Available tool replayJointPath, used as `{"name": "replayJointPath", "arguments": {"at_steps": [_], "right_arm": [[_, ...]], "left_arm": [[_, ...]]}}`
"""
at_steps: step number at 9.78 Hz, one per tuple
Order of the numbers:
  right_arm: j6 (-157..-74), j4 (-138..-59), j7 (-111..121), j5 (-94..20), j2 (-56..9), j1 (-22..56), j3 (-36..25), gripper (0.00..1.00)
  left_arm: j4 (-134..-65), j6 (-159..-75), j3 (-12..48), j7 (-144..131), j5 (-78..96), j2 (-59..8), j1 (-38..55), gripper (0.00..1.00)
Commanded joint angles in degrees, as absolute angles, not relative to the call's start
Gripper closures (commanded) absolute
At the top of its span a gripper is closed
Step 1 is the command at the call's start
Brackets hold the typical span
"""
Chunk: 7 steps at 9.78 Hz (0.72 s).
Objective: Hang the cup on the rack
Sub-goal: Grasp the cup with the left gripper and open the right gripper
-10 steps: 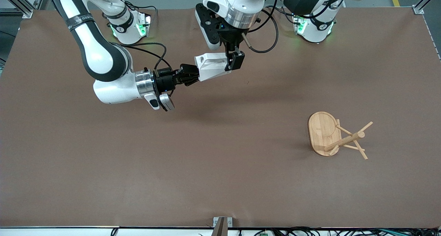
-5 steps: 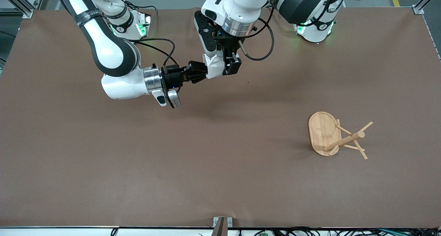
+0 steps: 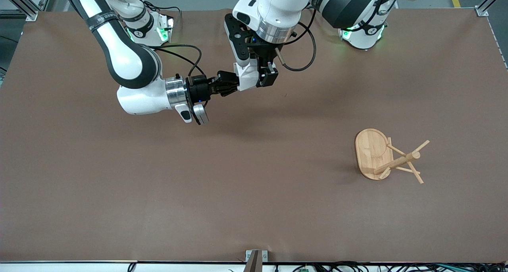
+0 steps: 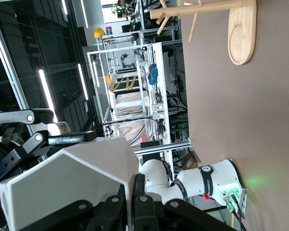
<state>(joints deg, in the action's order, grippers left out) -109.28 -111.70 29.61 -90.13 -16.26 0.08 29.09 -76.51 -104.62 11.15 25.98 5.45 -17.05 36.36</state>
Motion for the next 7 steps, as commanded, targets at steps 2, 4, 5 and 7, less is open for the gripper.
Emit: {"name": "replayJointPath", "arguments": {"at_steps": [2, 4, 5, 7], "right_arm": [[-109.07, -112.59, 29.80, -91.33, -14.77, -1.14, 28.40, 0.00], [-108.37, -111.11, 21.59, -83.03, -14.59, -2.02, 23.85, 0.00], [-104.98, -107.61, 14.31, -73.57, -14.68, -2.02, 20.60, 0.00], [-99.43, -104.51, 8.01, -57.38, -13.37, -1.93, 12.61, 0.00]], "left_arm": [[-76.82, -103.54, 11.07, 26.19, 5.98, -18.46, 35.95, 0.96], [-76.82, -103.54, 11.07, 26.19, 5.98, -18.46, 35.86, 0.98], [-76.82, -103.54, 10.99, 26.28, 5.98, -18.37, 35.69, 0.99], [-76.99, -103.54, 10.64, 26.02, 6.06, -18.46, 35.51, 0.99]]}}
